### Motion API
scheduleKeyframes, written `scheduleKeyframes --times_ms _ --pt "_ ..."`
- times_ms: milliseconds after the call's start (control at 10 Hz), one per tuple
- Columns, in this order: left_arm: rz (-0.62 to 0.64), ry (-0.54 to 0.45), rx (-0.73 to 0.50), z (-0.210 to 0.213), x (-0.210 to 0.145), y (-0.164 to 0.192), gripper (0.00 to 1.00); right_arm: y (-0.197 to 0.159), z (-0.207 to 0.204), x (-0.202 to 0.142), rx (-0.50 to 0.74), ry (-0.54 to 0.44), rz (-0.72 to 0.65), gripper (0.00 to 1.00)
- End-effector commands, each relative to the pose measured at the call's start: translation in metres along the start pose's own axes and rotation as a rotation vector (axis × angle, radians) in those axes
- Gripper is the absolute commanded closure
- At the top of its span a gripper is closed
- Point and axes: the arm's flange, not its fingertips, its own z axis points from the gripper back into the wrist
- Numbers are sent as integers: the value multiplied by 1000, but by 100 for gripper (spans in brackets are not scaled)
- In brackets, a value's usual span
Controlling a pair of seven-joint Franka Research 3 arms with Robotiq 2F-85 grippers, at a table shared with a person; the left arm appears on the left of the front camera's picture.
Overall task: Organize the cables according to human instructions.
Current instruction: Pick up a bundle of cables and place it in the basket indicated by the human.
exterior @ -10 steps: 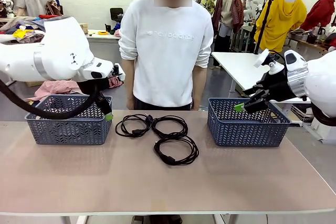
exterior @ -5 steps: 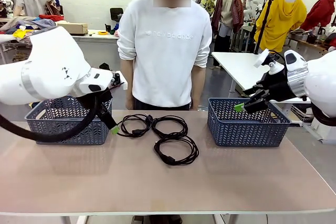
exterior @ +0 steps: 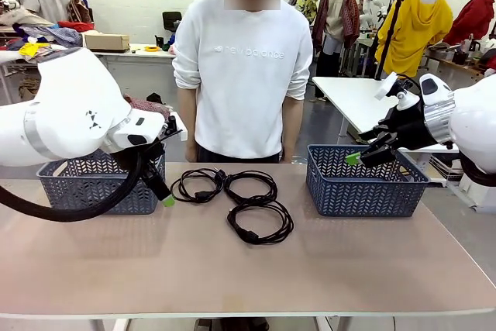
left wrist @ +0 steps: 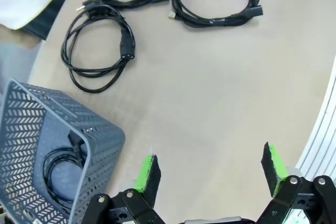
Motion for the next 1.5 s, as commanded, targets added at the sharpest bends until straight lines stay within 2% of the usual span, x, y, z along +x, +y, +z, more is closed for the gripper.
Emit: scheduleKeyframes --times_ms 0,1400 --pt "5 2 2 1 2 4 0 -1 -1 -1 0 -6 5 0" --pt "5 2 2 1 2 4 0 -1 -1 -1 0 -6 5 0"
